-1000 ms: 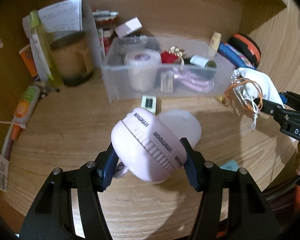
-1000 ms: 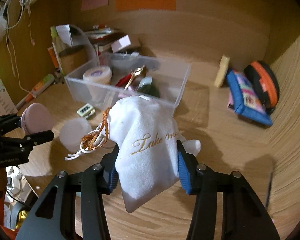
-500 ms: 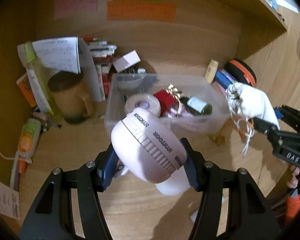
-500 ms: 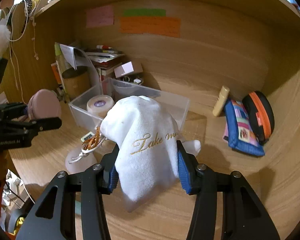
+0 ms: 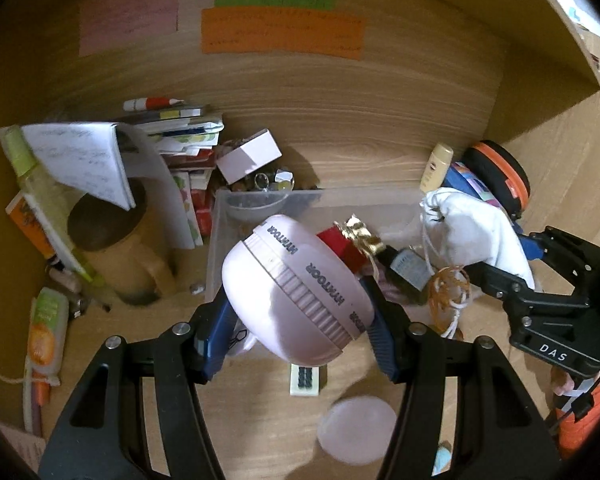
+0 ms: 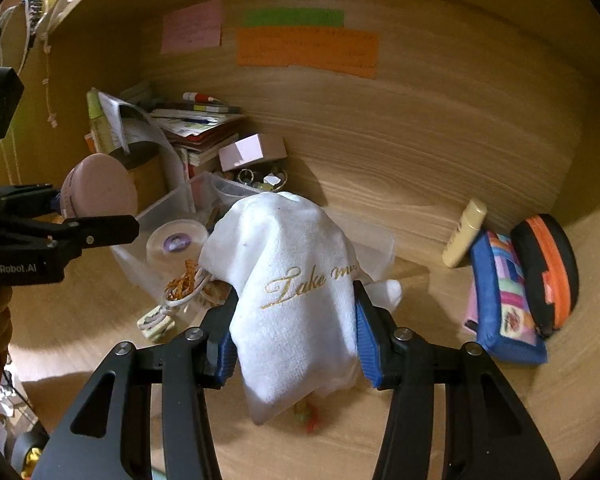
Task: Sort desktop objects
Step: 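Carry the pouch and pink compact into the clear box and open both tools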
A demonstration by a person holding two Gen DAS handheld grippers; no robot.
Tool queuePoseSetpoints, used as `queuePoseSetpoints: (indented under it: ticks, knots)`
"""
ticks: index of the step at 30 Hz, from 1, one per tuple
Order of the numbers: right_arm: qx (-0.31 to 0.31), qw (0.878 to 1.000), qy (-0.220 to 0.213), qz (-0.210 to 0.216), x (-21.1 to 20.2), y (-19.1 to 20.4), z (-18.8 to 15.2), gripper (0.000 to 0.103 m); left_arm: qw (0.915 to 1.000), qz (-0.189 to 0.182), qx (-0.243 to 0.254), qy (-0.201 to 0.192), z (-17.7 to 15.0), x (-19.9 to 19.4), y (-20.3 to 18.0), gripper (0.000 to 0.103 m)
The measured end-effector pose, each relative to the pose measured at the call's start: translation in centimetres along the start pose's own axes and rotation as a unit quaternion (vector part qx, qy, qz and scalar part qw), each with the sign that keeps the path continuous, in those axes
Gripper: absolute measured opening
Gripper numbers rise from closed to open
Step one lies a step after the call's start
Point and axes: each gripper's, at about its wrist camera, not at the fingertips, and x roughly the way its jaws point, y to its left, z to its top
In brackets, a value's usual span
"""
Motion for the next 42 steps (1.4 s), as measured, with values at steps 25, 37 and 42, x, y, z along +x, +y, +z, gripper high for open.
queuePoseSetpoints:
  ticks: [25, 37, 42]
  knots:
    - [0.013, 0.999, 0.030, -0.005, 8.5, -1.2, 0.6, 0.049, 0.9989, -0.003, 0.007, 0.046, 3.3, 9.4, -0.5, 0.058]
    - [0.003, 0.999, 0.054, -0.001, 9.0, -0.6, 0.4, 0.075, 0.9990, 0.008, 0.009, 0.044, 2.9, 9.6, -0.3, 0.058]
    - [0.013, 0.997, 0.071, 0.008, 9.2, -0.8, 0.4, 0.082, 0.9992, 0.008, 0.006, 0.040, 3.3, 8.9, -0.2, 0.067]
